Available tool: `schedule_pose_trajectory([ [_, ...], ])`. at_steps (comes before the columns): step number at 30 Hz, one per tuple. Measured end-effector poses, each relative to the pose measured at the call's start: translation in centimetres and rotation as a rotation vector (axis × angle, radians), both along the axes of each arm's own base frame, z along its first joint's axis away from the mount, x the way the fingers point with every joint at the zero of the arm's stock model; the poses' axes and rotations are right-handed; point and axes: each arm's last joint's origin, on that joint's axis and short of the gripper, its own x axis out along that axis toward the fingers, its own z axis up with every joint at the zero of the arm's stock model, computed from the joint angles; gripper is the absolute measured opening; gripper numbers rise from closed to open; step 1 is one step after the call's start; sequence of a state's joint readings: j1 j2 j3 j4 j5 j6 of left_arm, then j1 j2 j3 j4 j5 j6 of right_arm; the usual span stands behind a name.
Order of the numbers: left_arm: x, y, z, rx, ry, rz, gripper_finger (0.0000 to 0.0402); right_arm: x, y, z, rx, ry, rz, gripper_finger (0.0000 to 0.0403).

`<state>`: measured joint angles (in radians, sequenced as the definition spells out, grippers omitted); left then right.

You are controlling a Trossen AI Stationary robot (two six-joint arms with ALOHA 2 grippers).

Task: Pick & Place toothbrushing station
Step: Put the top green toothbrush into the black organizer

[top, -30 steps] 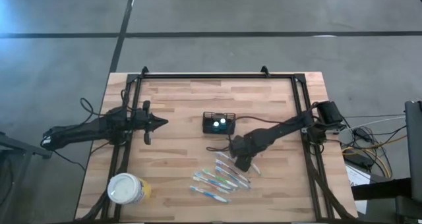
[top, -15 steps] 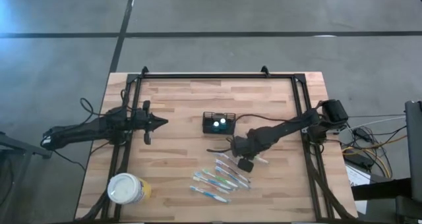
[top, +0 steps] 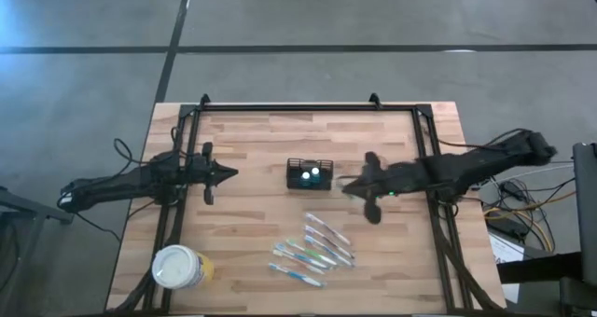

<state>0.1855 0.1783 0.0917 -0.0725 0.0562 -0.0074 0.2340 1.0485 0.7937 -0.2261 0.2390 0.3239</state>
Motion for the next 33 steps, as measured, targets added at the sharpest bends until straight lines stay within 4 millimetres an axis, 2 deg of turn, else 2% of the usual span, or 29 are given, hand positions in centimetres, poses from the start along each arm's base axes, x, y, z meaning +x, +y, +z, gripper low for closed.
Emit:
schedule_pose_trajectory([
  [6,0.0,0.0,0.0,0.001,-0.005,0.0,0.0014,-4.9,-1.2,-0.6,-0.037,-0.246,0.038,0.0013],
  [10,0.0,0.0,0.1,0.002,-0.012,0.0,0.0014,-7.3,-1.7,-1.7,-0.052,-0.379,0.043,0.0013],
  [14,0.0,0.0,0.1,0.002,-0.012,0.0,0.0014,-9.1,-2.2,-3.3,-0.046,-0.437,0.04,0.0013],
  [24,0.0,0.0,0.0,-0.001,-0.009,0.0,0.0014,-11.0,-2.6,-7.4,-0.062,-0.541,0.036,0.0013],
  [33,0.1,0.0,-0.3,-0.008,-0.018,0.002,0.0014,-11.6,-2.8,-9.4,-0.059,-0.567,0.028,0.0012],
])
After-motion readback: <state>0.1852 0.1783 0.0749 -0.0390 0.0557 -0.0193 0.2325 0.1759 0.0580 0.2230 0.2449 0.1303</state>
